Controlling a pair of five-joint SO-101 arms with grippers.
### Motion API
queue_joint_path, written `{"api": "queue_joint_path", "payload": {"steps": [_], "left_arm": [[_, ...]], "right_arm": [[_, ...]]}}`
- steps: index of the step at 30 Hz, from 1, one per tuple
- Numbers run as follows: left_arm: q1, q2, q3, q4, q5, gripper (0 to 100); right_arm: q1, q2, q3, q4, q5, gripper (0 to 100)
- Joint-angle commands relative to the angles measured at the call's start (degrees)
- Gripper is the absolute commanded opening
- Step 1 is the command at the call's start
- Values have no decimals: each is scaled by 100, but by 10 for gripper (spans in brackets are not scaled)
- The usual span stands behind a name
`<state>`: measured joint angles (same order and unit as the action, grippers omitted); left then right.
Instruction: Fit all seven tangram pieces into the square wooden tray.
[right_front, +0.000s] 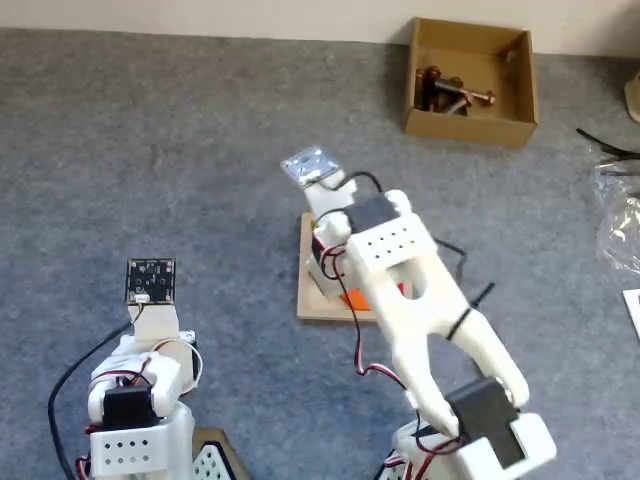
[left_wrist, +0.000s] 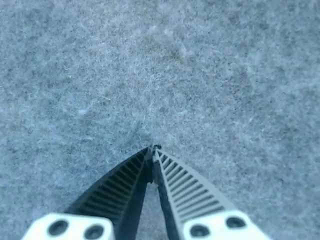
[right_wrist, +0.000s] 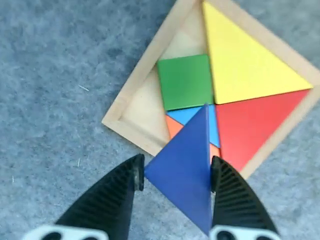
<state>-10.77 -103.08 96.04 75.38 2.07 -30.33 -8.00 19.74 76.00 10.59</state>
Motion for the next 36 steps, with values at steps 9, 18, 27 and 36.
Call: {"api": "queue_joint_path", "payload": {"steps": [9,18,27,36], "left_arm": [[-48,40,119,44,9,5],[-48,40,119,44,9,5],[-48,40,119,44,9,5],[-48,40,119,44,9,5]], "right_arm": [[-321,637,-365,-646,-44,148],[-321,673,-321,-1121,-44,148],[-505,673,-295,-1253,-264,148],[-541,673,127,-1578,-264,149]]}}
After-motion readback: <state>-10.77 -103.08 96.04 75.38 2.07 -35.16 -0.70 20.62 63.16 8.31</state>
